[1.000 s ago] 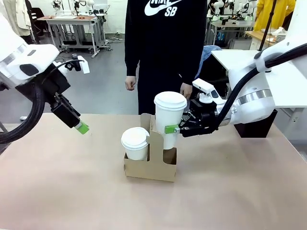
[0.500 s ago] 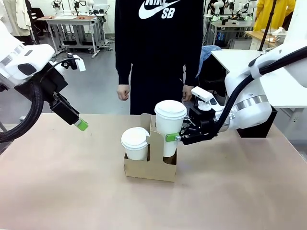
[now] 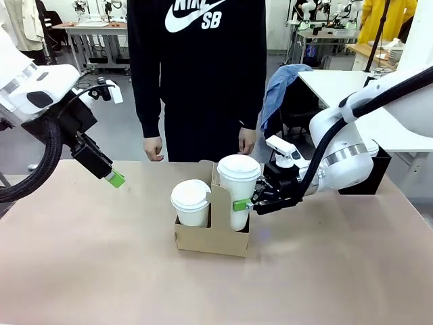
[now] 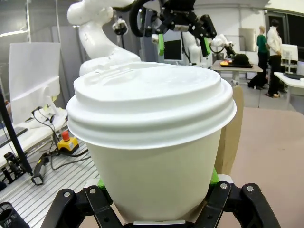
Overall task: Pour a drink into a cup and package it in a carrier.
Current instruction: Insert the held 600 ml Paper Cup into the Cup Carrier.
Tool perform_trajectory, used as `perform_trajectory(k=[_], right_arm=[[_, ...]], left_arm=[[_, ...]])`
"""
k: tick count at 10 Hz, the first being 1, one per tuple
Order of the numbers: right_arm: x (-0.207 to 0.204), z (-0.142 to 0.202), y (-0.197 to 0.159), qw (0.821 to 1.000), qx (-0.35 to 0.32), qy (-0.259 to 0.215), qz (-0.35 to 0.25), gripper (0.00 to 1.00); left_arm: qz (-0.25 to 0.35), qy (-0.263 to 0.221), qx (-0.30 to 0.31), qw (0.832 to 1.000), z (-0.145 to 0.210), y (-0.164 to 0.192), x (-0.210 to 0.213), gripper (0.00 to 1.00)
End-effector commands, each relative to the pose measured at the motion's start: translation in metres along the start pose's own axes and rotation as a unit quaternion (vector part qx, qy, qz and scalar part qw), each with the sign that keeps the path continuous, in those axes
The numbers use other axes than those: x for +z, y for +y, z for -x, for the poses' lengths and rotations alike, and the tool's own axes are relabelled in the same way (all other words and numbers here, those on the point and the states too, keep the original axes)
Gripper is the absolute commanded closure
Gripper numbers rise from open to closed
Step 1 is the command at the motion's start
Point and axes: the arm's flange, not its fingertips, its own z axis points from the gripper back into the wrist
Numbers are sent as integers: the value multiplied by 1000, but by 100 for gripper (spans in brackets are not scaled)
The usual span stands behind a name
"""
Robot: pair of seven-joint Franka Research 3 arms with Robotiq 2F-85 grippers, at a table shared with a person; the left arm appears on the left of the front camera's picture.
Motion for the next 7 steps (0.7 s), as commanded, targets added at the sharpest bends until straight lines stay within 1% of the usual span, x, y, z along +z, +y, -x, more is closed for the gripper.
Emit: perform_trajectory(k=[1,5,7], right_arm=[[1,5,-6,1000,20,11,-21,19],[5,29,-11,999,22,11,-38,19],[5,38,-14,998,33,17,-45,19]], left_arm=[[-2,4,-4,1000,2,0,1,0],[-2,4,-4,1000,2,0,1,0],[-2,4,-4,1000,2,0,1,0]])
